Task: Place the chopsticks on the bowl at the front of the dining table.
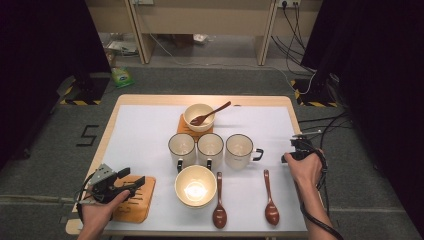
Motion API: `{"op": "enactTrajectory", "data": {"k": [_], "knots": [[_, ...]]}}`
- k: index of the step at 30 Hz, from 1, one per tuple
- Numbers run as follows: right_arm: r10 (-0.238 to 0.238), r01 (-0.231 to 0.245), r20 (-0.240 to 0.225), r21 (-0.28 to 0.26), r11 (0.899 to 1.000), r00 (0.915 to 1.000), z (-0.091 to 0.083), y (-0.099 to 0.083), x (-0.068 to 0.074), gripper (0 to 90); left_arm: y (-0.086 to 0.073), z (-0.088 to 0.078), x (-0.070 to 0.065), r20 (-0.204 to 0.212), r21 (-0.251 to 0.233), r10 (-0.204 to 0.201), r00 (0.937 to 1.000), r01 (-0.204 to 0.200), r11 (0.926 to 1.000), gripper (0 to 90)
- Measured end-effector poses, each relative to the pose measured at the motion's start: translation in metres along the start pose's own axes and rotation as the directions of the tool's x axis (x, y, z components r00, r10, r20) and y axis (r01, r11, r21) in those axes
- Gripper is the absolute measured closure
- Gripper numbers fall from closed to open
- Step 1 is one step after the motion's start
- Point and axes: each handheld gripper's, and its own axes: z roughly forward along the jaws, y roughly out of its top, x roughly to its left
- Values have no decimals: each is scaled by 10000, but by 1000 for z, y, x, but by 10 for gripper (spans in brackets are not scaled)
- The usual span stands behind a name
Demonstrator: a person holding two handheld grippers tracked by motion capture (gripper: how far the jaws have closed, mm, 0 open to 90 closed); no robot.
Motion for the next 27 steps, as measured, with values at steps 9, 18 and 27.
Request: {"op": "enactTrajectory", "data": {"k": [9,18,27], "knots": [[-305,298,251,280,9992,9992,5,1,4,674,0,-1,0,10,-42,4,10000,-4,10000,247],[-712,666,594,770,9948,9957,4,1,10,790,0,-1,1,-6,-22,-15,10000,15,10000,247],[-507,433,596,1184,9920,9969,4,4,11,839,0,-1,1,3,-74,-54,10000,54,10000,247]]}}
